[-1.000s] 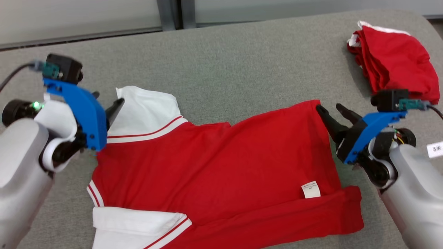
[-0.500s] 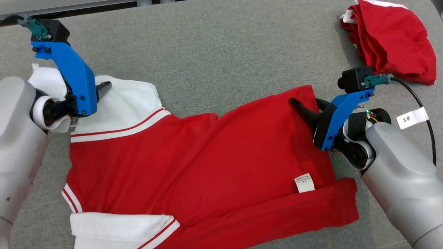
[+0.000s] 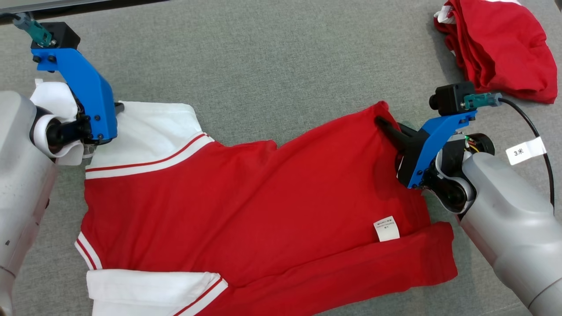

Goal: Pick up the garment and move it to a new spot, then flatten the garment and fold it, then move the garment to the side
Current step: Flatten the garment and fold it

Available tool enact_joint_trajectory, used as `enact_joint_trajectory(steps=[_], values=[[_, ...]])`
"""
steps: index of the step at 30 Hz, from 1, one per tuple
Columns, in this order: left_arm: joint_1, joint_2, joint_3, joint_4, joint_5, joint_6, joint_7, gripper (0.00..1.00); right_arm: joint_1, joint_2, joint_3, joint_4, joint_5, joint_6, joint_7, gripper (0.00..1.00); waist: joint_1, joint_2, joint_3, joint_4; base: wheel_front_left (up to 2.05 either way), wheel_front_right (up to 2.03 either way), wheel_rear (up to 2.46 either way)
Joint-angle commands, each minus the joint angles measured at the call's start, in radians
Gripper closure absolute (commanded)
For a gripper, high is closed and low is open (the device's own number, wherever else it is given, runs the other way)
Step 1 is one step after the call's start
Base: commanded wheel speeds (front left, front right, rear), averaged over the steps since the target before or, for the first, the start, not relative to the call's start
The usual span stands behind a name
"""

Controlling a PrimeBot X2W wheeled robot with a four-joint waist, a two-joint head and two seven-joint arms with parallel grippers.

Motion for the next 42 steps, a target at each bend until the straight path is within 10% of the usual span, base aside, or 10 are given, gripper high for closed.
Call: enact_joint_trajectory(steps=[1,20,34,42], values=[[-0.017,0.001,0.002,0.002,0.001,-0.003,-0.007,1.00,-0.018,-0.008,0.002,0.007,0.005,0.000,-0.010,1.00,0.0000,-0.0002,-0.002,0.001,0.00,0.00,0.00],[0.022,0.032,-0.033,-0.046,0.002,-0.026,-0.170,1.00,0.007,-0.014,0.053,0.129,0.103,0.000,-0.209,1.00,0.0000,-0.0002,-0.131,0.042,0.00,0.00,0.00],[0.241,0.222,-0.107,-0.410,-0.168,-0.021,0.039,1.00,0.148,-0.093,0.131,0.109,0.161,0.000,-0.206,1.00,0.0000,-0.0002,-0.282,0.104,0.00,0.00,0.00],[0.377,0.342,-0.125,-0.687,-0.262,0.052,0.164,1.00,0.195,-0.148,0.198,0.069,0.181,0.000,-0.152,1.00,0.0000,-0.0002,-0.319,0.128,0.00,0.00,0.00]])
